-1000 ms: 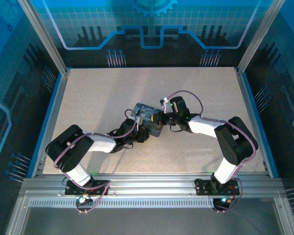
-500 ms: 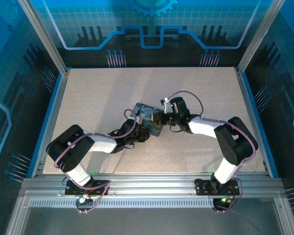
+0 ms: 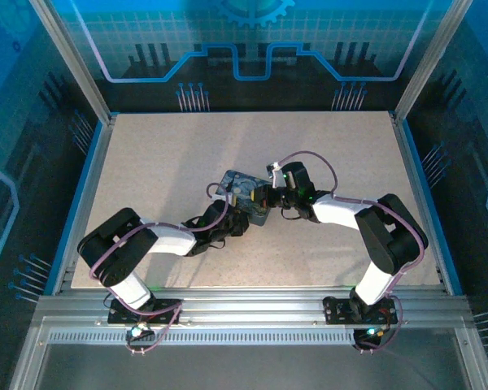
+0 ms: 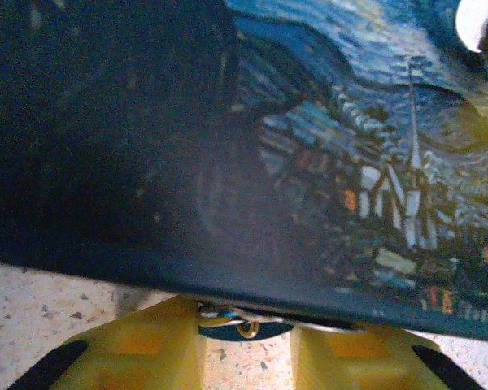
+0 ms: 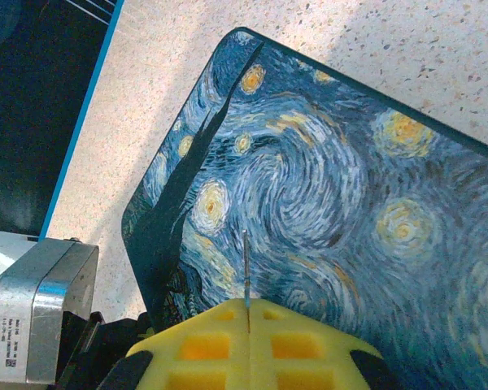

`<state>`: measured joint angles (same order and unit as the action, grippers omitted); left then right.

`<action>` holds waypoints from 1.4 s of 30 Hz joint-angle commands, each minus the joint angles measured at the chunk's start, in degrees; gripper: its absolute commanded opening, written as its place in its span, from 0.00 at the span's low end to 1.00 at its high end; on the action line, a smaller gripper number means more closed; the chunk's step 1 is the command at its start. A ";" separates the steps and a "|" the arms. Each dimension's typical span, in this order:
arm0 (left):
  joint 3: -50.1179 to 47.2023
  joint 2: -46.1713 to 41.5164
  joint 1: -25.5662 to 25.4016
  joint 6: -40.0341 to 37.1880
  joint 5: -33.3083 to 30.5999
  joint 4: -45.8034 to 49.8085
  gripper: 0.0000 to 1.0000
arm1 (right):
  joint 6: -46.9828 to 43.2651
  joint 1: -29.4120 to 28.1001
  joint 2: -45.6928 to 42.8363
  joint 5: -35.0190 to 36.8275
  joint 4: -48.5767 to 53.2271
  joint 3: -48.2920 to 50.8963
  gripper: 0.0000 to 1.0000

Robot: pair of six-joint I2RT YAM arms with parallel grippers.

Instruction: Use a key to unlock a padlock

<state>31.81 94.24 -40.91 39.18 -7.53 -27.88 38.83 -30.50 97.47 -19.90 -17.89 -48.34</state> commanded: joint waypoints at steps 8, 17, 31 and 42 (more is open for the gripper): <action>1.56 -1.58 -0.05 2.69 0.56 -0.69 0.22 | -0.95 -2.18 -1.19 -0.85 7.08 3.14 0.03; 1.39 -6.33 -0.07 4.55 4.87 2.91 0.21 | -6.41 -2.09 -9.49 0.59 6.93 4.04 0.02; 1.94 -11.95 -0.04 6.92 7.24 9.27 0.18 | -13.01 -3.55 -30.32 4.36 6.26 19.31 0.02; 3.61 -14.51 0.12 9.31 8.50 12.79 0.18 | -15.96 -11.17 -29.30 8.80 -2.42 25.64 0.02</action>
<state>33.12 82.15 -40.88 47.03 -0.10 -15.35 24.69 -39.46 66.26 -13.34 -14.79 -23.79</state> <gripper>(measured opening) 0.216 0.063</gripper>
